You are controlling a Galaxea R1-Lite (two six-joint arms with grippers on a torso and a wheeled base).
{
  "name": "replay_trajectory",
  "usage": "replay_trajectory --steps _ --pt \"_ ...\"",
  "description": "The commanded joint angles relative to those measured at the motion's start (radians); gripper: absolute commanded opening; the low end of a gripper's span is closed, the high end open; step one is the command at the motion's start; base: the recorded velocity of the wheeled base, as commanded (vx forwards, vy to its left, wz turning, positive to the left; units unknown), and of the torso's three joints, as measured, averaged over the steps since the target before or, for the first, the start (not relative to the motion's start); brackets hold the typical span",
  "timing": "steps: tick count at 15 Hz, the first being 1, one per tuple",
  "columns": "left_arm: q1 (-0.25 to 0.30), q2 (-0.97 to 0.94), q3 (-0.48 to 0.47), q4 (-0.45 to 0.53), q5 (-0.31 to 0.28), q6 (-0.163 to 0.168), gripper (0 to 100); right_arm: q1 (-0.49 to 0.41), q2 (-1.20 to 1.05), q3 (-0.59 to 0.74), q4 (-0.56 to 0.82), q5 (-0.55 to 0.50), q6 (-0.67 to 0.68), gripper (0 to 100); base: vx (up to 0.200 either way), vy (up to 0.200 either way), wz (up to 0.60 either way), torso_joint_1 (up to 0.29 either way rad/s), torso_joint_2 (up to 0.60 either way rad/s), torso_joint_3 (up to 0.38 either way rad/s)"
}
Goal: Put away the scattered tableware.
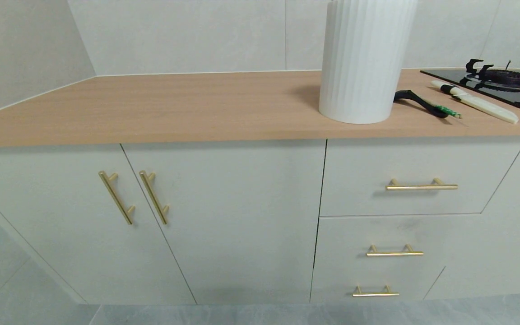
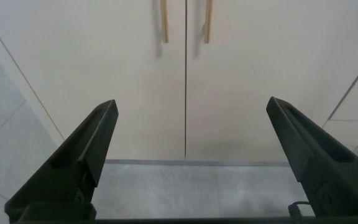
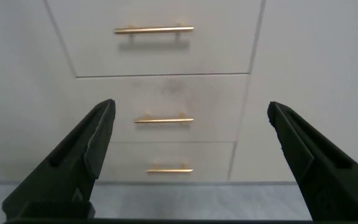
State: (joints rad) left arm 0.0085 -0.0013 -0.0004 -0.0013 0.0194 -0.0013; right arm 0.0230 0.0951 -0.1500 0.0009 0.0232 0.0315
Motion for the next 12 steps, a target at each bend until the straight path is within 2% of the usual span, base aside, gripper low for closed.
replay_trajectory --steps 1,3,6,7,8,12 --pt "0.001 0.001 0.0 0.0 0.001 0.0 100 0.08 0.459 -0.129 0.004 0.08 0.028 100 0.0 0.0 0.0 0.0 0.0 0.0" --pt "0.001 0.001 0.0 0.0 0.001 0.0 100 0.094 0.709 -0.128 -0.007 0.08 -0.025 100 0.0 0.0 0.0 0.0 0.0 0.0" --pt "0.001 0.001 0.0 0.0 0.001 0.0 100 0.094 1.1 -0.125 -0.14 0.081 -0.028 100 0.0 0.0 0.0 0.0 0.0 0.0" --pt "0.001 0.001 0.0 0.0 0.001 0.0 100 0.094 1.16 -0.125 -0.17 0.081 -0.028 100 0.0 0.0 0.0 0.0 0.0 0.0" --pt "0.001 0.001 0.0 0.0 0.001 0.0 100 0.094 1.333 -0.123 -0.294 0.081 -0.028 100 0.0 0.0 0.0 0.0 0.0 0.0" --pt "0.001 0.001 0.0 0.0 0.001 0.0 100 0.094 1.69 -0.102 -0.639 0.072 -0.028 100 0.0 0.0 0.0 0.0 0.0 0.0"
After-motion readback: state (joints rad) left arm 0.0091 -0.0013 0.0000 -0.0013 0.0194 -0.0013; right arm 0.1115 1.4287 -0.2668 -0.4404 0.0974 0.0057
